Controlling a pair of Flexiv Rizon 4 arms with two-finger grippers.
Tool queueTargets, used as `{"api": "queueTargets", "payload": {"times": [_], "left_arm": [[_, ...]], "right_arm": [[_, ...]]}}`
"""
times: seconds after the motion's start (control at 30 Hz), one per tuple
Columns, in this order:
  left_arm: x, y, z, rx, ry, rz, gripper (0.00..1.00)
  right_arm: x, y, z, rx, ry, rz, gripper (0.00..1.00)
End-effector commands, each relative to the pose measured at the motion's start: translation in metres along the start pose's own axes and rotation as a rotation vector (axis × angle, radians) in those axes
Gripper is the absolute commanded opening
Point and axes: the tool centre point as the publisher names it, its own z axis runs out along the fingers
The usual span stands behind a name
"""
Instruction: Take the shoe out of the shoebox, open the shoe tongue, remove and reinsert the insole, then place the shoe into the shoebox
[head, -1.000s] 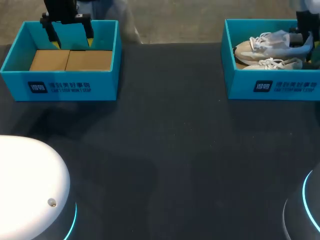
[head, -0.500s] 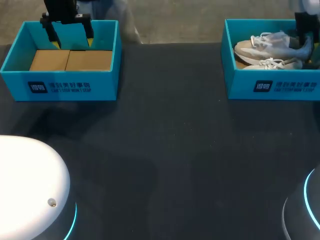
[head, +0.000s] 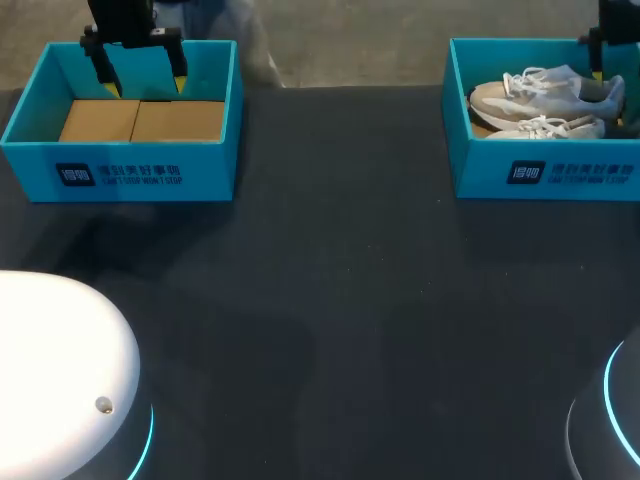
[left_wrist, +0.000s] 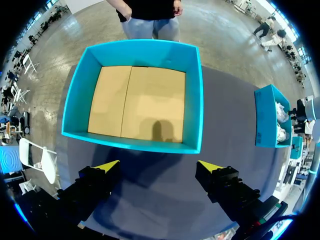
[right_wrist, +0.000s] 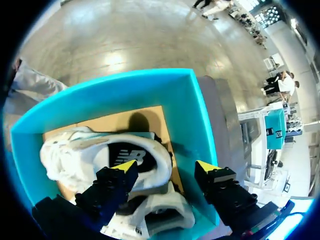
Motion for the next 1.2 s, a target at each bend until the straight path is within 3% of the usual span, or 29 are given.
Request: {"api": "queueTargets", "payload": {"times": [0.03,0.2,0.57,1.13,1.2], "left_arm": [[0.0,0.0,0.0,-0.001,-0.001,-0.001,1.0],[0.0,0.0,0.0,-0.001,-0.001,-0.001,1.0],[0.0,0.0,0.0,-0.001,-0.001,-0.001,1.0],[0.003,0.0,-0.002,-0.002,-0.012,0.007,1.0],[0.005,0.003,-0.003,-0.013,0.007,0.017,1.0]], "right_arm": [[-0.012,-0.037,-0.034,-0.066,0.042,-0.002,0.87],[-0.013,-0.064,-0.059,-0.061,0.115,-0.012,1.0],[-0.023,-0.113,-0.097,-0.051,0.2,-0.012,1.0],[-0.023,-0.113,-0.097,-0.051,0.2,-0.012,1.0],[-0.024,-0.121,-0.095,-0.025,0.191,0.009,1.0]]}}
